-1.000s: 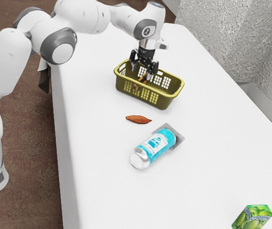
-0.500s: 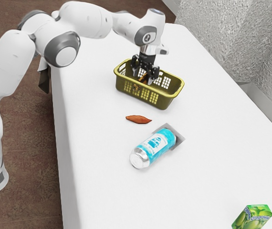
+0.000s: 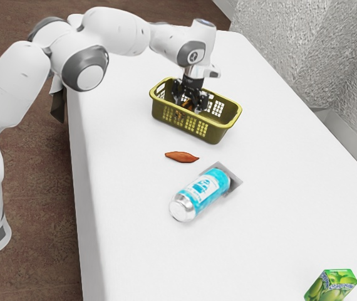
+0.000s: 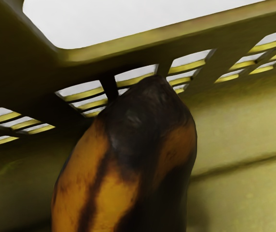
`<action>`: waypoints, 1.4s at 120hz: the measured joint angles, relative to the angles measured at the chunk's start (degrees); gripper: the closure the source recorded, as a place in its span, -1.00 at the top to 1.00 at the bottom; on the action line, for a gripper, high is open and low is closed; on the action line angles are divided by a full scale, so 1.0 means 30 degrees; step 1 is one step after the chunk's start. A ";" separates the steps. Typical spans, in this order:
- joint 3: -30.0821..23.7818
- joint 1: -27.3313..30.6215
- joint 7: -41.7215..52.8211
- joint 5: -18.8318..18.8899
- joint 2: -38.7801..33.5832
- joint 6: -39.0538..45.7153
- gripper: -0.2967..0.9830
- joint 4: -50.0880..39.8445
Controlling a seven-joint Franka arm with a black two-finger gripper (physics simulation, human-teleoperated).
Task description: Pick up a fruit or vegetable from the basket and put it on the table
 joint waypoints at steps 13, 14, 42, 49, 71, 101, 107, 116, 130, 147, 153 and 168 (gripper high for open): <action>0.0002 0.0033 -0.0016 -0.0071 0.0135 0.0071 0.08 -0.0016; 0.0002 0.0037 -0.0017 -0.0074 0.0146 0.0074 0.06 -0.0016; 0.0046 0.0081 -0.0055 -0.0045 0.0358 0.0169 0.39 -0.0012; 0.0044 0.0079 -0.0072 -0.0049 0.0373 0.0181 0.50 -0.0015; 0.0033 0.0039 -0.0063 0.0003 0.0191 0.0197 0.12 -0.0018; 0.0059 0.0035 -0.0014 0.0096 -0.0288 0.0186 -0.30 -0.0017; 0.0059 0.0035 0.0014 0.0108 -0.0515 0.0178 -0.31 -0.0016; 0.0059 0.0014 0.0059 0.0171 -0.1068 0.0131 -0.31 -0.0018; 0.0046 -0.0032 0.0159 0.0263 -0.2095 0.0041 -0.32 -0.0011; -0.0004 -0.0880 0.0253 0.0312 -0.3267 -0.0294 -0.33 0.0772; -0.0013 -0.2171 0.0278 0.0379 -0.3418 -0.0468 -0.32 0.1441; 0.0036 -0.6163 0.0317 0.0627 -0.3460 -0.0699 -0.32 0.2782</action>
